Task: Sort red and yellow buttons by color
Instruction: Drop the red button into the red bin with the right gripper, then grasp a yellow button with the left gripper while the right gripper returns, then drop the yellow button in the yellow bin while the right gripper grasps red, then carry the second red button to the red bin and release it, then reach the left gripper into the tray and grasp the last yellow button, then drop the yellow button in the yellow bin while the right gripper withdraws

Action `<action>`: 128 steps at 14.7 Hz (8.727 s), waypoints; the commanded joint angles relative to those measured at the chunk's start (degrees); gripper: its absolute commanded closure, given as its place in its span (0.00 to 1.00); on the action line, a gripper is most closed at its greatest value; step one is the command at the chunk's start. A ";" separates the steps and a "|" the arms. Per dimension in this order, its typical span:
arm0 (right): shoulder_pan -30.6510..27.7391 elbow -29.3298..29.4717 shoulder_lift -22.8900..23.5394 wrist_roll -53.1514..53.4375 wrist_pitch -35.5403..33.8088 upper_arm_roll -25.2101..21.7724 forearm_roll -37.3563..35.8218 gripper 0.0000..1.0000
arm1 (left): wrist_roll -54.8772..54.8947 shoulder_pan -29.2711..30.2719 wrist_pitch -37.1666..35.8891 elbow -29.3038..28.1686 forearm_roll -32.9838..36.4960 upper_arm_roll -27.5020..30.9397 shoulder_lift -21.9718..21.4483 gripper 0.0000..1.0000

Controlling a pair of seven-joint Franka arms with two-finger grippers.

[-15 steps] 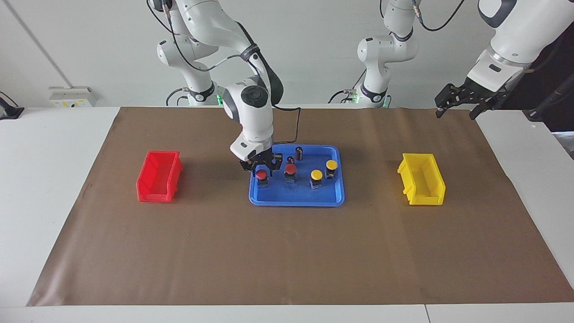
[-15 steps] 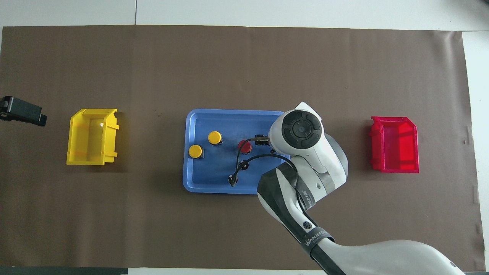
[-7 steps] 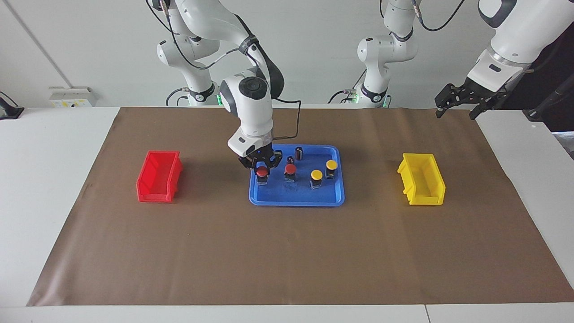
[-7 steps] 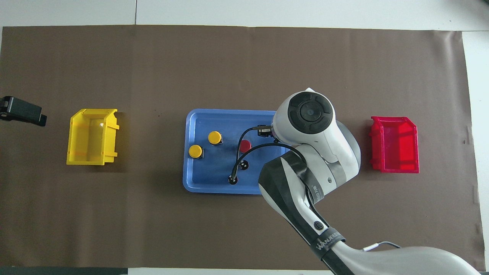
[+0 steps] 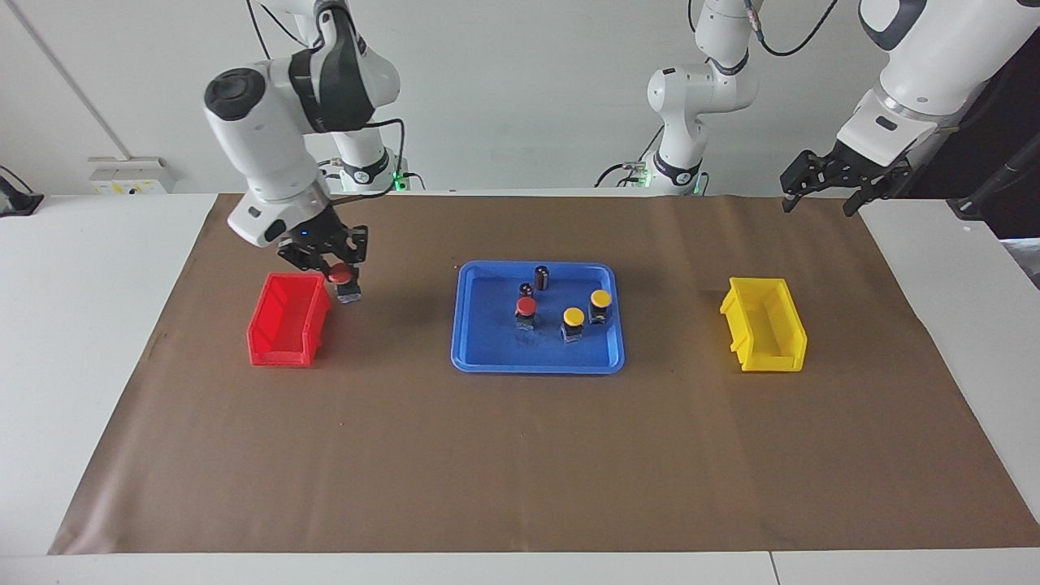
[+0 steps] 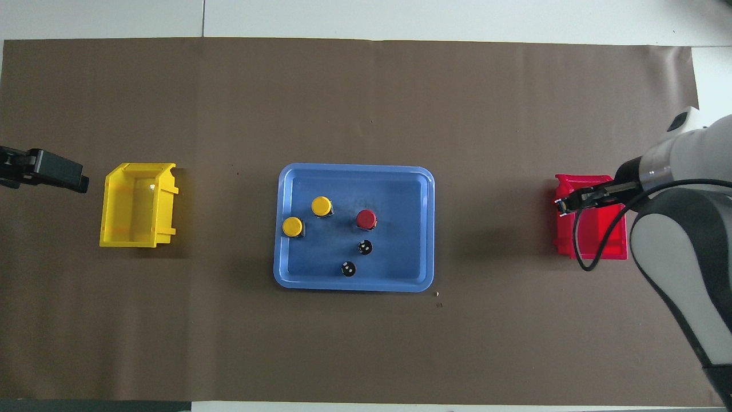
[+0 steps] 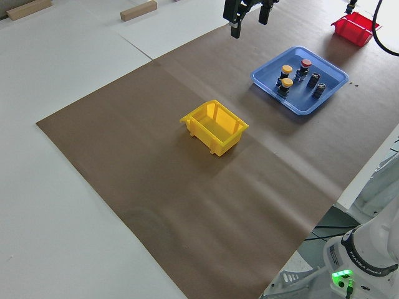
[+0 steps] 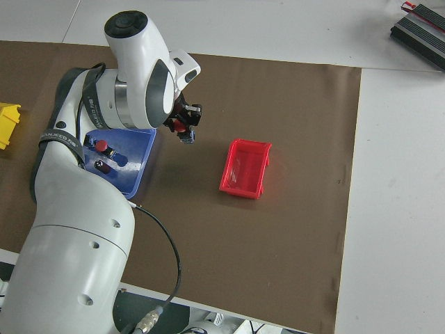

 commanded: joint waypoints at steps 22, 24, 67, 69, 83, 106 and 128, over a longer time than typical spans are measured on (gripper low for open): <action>-8.70 -16.90 -0.77 -15.64 18.29 0.75 1.98 0.00 | -41.93 -26.14 48.53 -34.79 -0.70 -0.02 5.74 0.09; -8.35 -9.95 0.38 -15.29 11.16 0.75 1.89 0.00 | -41.84 -26.14 48.71 -34.79 -0.70 -0.02 5.91 0.11; 38.85 15.39 27.10 59.15 16.14 2.68 -11.38 0.72 | -1.41 7.52 47.30 -46.48 0.70 0.59 -4.02 0.99; 38.77 16.70 27.10 58.89 14.66 2.68 -11.11 0.87 | -1.41 7.52 47.74 -46.48 0.70 0.59 -3.76 0.77; 2.83 21.38 15.95 0.46 -6.19 2.42 -2.68 0.86 | -2.19 3.85 12.08 -13.54 6.24 -0.46 -3.76 0.00; -6.15 -11.23 6.45 -16.52 25.01 2.16 -3.47 0.86 | -46.59 -28.95 47.39 -23.19 1.14 -0.46 14.97 0.02; -7.64 -0.46 7.15 -17.49 10.90 2.16 -3.38 0.00 | 0.22 3.73 16.80 -11.49 1.23 0.42 5.56 0.99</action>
